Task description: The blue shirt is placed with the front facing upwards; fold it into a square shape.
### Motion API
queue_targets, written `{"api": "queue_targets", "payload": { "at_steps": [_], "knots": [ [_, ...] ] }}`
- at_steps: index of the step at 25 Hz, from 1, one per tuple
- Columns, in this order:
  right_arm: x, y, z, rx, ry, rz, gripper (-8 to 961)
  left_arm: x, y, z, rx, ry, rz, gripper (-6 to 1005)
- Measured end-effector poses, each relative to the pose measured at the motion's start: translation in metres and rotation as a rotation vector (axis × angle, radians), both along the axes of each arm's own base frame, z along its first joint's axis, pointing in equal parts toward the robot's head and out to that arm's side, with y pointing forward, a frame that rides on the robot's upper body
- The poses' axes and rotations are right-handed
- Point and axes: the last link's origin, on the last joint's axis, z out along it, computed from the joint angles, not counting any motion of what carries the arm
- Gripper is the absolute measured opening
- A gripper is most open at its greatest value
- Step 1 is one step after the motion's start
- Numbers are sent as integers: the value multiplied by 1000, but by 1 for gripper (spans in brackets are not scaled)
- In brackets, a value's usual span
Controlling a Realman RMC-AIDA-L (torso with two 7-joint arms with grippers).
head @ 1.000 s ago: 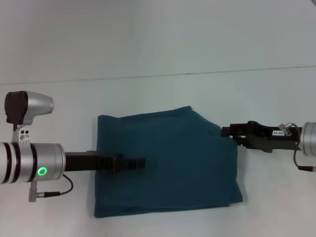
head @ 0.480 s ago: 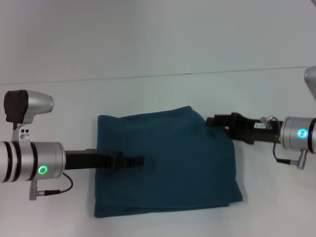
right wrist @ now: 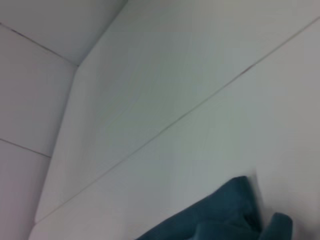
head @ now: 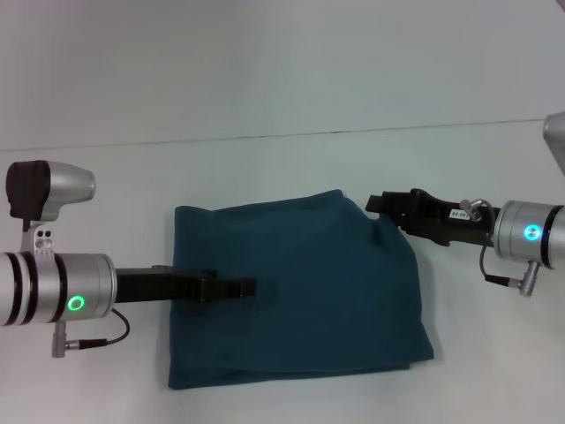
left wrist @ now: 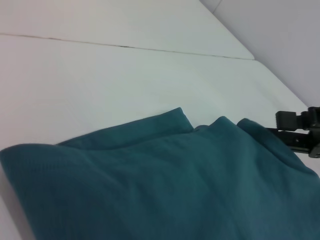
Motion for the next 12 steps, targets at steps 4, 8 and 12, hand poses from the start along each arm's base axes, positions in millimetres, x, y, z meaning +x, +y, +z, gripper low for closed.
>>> {"api": "queue_targets", "payload": {
  "at_steps": [4,8,12],
  "knots": [
    [3,-1,-6,2,-19,-11,474,1,0,0,-1,1,-2,873],
    [5,-3,-9,4,-26,-15,419,2,1,0,0,1,-5,873],
    [3,-3,-11,10,-57,35,338,2,1,-1,-3,2,-8,873]
  ]
}}
